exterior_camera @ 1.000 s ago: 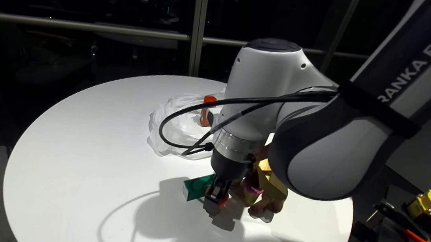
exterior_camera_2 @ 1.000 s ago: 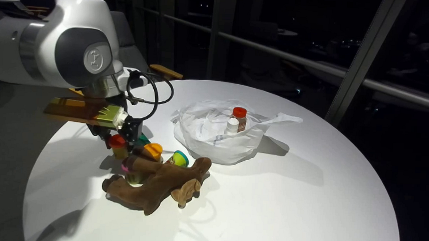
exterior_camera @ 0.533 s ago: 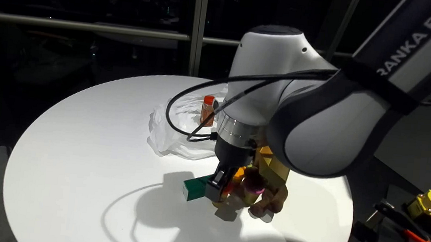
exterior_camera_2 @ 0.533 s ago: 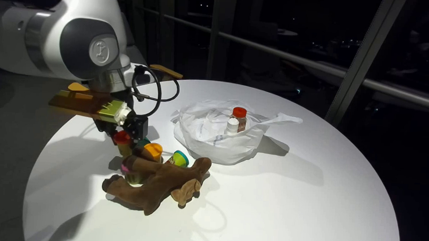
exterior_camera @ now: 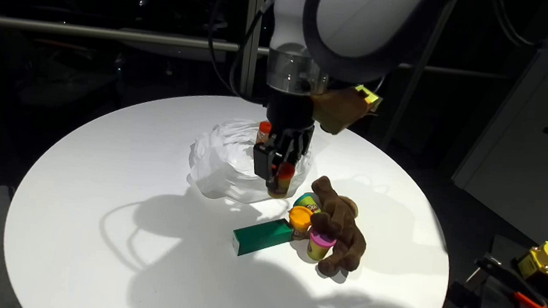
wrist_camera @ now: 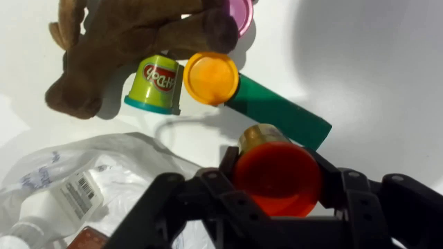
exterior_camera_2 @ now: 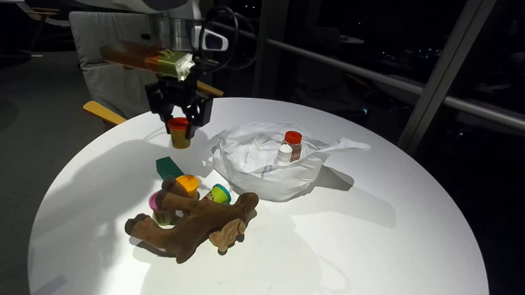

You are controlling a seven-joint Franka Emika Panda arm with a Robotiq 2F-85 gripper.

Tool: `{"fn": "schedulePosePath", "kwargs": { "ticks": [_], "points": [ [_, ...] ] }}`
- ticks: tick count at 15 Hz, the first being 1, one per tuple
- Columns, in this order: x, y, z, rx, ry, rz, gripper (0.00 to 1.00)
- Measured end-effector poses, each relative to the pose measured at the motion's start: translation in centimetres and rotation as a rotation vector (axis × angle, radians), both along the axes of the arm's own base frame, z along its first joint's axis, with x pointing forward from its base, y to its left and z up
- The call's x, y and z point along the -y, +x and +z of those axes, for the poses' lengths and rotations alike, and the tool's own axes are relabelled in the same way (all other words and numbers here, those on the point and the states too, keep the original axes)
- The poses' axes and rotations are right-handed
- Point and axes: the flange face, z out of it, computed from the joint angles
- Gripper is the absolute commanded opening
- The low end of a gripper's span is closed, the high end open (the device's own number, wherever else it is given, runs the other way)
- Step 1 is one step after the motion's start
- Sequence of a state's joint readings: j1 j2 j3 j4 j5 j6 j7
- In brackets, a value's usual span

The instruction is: Put the containers, reindeer toy and green block inside the white plastic bag

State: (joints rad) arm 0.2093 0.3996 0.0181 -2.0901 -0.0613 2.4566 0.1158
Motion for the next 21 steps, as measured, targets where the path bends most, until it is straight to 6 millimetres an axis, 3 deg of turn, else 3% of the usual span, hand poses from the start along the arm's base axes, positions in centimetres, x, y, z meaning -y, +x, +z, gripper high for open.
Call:
{"fn": "schedulePosePath", "kwargs": {
  "ticks": [4,13,21],
  "points": [
    [1.5,4.8,0.4,0.046,0.013,-0.064,0.24],
    [7.0,14.4,-4.7,0.124,-0.002,-0.248,0.24],
    [9.0,19.7,-7.8,0.168,-0.037,-0.351,0.24]
  ]
}}
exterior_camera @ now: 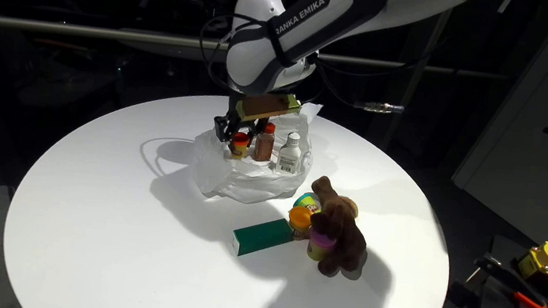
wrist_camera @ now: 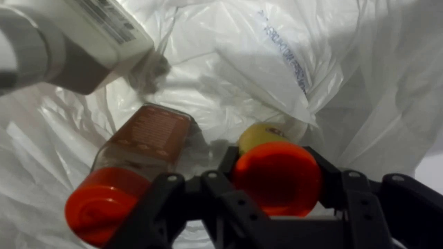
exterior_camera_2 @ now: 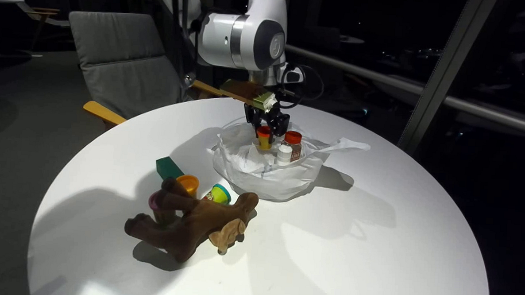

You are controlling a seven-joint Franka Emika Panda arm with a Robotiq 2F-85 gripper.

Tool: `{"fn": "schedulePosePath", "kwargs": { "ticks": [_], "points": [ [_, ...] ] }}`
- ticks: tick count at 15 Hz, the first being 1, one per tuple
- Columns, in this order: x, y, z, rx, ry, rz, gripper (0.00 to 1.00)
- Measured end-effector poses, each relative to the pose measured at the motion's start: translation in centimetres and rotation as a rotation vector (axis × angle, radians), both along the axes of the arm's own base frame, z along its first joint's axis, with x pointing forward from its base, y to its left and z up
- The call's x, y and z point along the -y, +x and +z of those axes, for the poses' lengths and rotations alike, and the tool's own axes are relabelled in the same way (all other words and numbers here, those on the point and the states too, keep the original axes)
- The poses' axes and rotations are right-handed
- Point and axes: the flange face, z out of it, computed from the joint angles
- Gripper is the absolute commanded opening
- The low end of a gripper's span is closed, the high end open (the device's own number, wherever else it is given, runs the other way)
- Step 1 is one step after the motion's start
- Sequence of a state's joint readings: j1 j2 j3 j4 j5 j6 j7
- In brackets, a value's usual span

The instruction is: Put the containers, reindeer toy and green block inside the white plastic bag

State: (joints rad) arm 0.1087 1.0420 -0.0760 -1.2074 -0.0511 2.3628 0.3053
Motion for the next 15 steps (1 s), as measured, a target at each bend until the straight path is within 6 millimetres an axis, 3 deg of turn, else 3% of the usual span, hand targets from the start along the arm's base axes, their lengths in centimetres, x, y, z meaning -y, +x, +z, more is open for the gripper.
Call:
{"fn": "schedulePosePath", "kwargs": {
  "ticks": [1,3,5,6,9,12,15],
  "points": [
    [0.1,0.5,-0.3,0.012,-0.003,-0.012,0.74],
    [0.3,1.3,-0.7,0.030,-0.005,-0.034,0.80],
    [0.3,1.9,-0.6,0.039,-0.005,-0.045,0.95],
    [0.4,2.1,-0.3,0.042,-0.005,-0.047,1.00],
    [0.7,2.5,1.4,0.052,0.002,-0.053,1.00],
    [0.9,2.7,4.8,0.068,0.025,-0.046,1.00],
    [1.0,1.6,8.2,0.058,0.051,-0.016,1.00]
  ]
}}
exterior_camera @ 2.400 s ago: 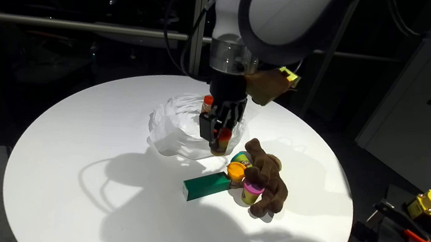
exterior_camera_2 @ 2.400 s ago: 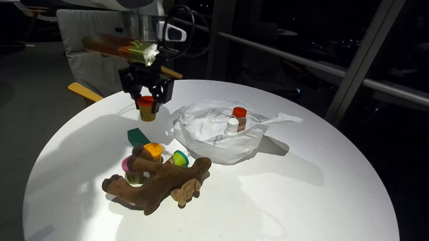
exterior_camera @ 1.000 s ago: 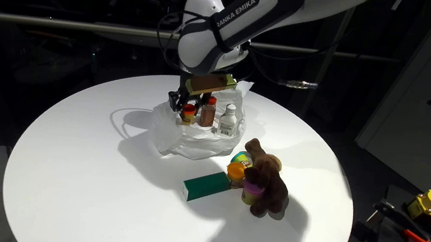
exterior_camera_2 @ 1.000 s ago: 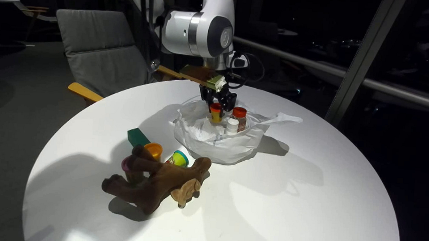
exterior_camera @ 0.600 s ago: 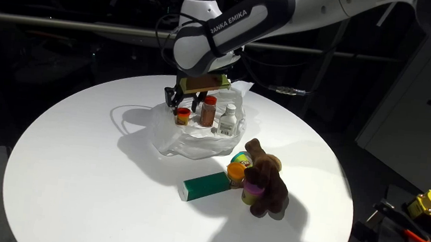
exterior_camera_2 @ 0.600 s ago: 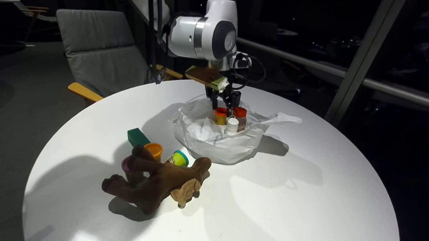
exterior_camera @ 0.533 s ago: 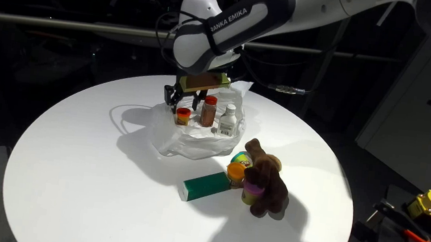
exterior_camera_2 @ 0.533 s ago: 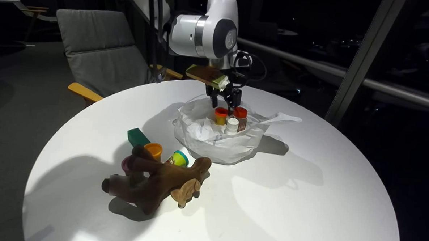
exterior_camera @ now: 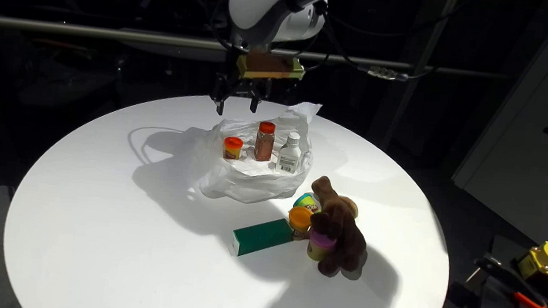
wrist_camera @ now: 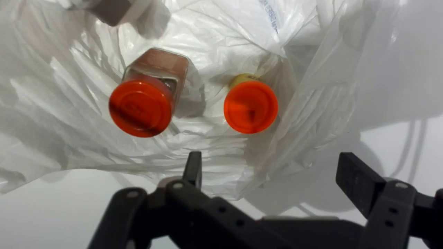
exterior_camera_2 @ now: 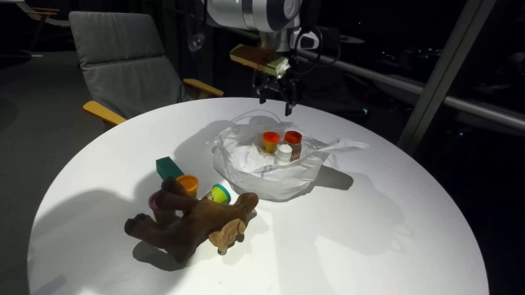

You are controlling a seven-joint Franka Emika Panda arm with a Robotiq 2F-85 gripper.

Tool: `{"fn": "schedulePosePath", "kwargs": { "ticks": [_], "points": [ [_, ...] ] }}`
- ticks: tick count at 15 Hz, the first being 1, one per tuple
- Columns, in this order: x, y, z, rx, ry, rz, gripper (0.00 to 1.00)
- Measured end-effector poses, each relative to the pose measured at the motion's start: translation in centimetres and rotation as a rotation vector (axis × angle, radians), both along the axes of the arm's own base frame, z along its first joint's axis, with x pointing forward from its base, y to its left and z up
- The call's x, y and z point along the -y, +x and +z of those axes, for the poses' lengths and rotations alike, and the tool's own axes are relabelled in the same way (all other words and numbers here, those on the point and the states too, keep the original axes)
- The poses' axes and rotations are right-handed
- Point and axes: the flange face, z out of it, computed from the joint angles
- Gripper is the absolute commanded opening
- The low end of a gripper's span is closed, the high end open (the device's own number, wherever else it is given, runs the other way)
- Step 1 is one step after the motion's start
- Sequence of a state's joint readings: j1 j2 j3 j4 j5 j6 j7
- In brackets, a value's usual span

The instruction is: Put the containers, reindeer toy and green block inside the white plastic bag

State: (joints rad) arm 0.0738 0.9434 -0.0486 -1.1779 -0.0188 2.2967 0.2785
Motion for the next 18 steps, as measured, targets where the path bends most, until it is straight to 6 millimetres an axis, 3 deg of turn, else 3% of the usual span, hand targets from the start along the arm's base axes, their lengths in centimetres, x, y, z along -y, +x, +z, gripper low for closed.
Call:
{"fn": "schedulePosePath", "kwargs": {
  "ticks": [4,12,18],
  "points": [
    [0.7,-3.3,1.7,-0.069,0.018,0.044,1.00],
    [1.6,-12.2,-2.2,-0.187,0.044,0.049,1.00],
    [3.2,-19.8,-2.2,-0.182,0.066,-0.004,1.00]
  ]
}}
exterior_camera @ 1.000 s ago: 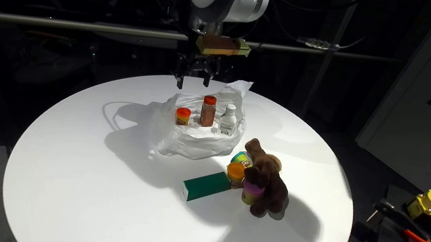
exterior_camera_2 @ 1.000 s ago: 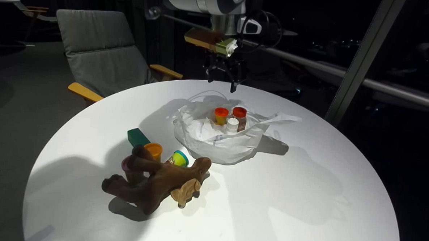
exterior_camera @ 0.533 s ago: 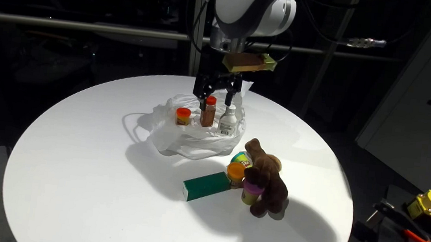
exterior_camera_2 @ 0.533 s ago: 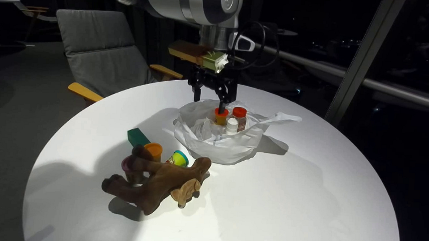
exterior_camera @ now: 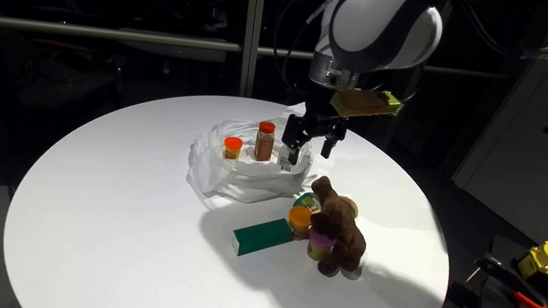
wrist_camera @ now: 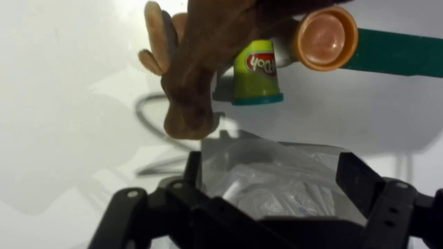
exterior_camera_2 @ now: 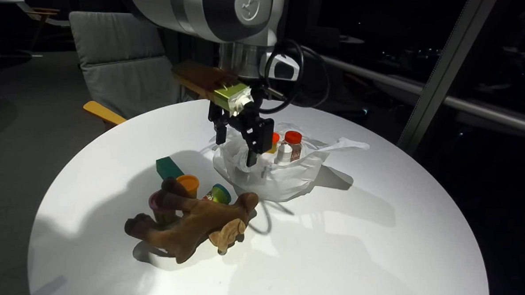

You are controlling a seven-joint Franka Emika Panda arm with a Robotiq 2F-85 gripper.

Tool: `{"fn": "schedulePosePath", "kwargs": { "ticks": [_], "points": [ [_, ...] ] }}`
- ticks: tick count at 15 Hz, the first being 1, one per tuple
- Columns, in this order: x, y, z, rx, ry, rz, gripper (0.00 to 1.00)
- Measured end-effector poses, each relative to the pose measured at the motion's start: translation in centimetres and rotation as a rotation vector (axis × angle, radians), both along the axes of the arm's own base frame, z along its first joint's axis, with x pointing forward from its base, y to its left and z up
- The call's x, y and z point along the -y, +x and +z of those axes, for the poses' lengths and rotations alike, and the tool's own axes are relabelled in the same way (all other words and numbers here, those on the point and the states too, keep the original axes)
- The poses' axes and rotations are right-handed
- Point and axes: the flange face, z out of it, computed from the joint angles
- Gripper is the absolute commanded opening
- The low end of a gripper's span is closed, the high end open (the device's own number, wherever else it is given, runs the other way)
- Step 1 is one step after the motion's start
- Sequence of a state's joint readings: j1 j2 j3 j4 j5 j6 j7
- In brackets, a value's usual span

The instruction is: Put the containers, reindeer toy and green block inside the white plastic bag

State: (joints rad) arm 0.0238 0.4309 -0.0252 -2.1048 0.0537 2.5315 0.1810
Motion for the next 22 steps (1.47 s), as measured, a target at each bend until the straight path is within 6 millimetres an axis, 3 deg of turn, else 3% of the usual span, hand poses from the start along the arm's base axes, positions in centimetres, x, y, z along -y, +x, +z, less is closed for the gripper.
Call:
{"fn": "schedulePosePath", "kwargs": {
  "ticks": [4,8,18,22],
  "points": [
    [2.2,-5.6,-1.3,-0.041,0.006,-0.059,1.00],
    [3.2,-8.4,-3.2,-0.072,0.031,-0.098,1.00],
    [2.2,-10.3,-6.6,-0.154,0.121,-0.073,1.00],
    [1.2,-9.9,-7.4,-0.160,0.133,-0.003,1.00]
  ]
}}
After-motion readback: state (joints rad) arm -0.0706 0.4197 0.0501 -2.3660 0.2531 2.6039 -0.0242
